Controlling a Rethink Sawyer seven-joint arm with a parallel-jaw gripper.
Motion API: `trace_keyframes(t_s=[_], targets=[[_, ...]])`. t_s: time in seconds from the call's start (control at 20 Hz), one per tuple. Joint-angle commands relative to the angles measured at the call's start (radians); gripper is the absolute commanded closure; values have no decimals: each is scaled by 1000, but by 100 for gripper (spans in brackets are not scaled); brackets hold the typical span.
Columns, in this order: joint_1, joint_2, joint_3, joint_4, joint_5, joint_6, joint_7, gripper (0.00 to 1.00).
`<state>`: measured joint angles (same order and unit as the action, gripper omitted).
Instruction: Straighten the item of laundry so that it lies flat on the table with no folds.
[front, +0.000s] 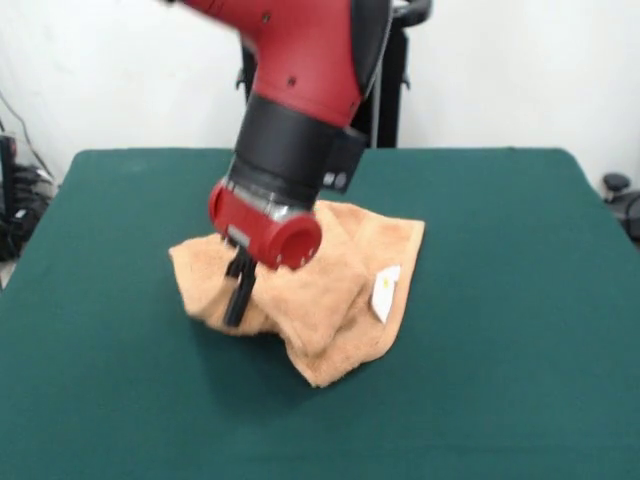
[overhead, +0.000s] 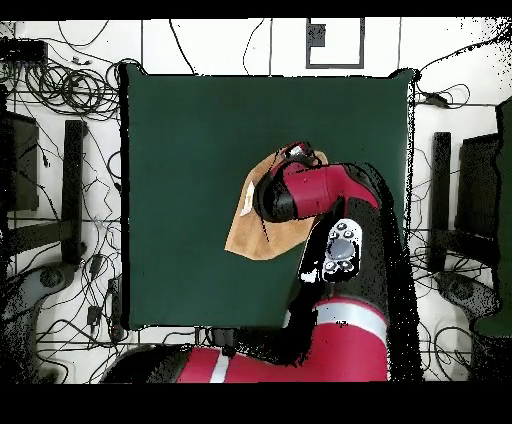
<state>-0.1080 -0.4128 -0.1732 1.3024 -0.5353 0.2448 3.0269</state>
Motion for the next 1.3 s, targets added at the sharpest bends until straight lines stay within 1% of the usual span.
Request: trace_keyframes(t_s=[0.05,0.1,0.2,0.25,0.35,0.45,0.55,0.65,0.85,1.0,1.2,1.3], targets=[[-63,159,183,-136,-109,-120,-189,100],[-71,165,190,-148,-119,-120,-196,100],[-132,180,266,-170,-149,-98,-267,100],[-187,188,334,-176,-167,-72,-330,100],[-256,210,419,-200,-203,-39,-409,100],[-293,217,464,-221,-241,-25,-449,100],[-308,211,480,-231,-267,-19,-464,100],[-342,219,525,-246,-289,-5,-506,100],[-404,257,614,-290,-326,9,-601,100],[-430,274,654,-312,-342,17,-653,100],[-428,277,655,-322,-346,12,-664,100],[-413,271,631,-314,-340,4,-631,100]])
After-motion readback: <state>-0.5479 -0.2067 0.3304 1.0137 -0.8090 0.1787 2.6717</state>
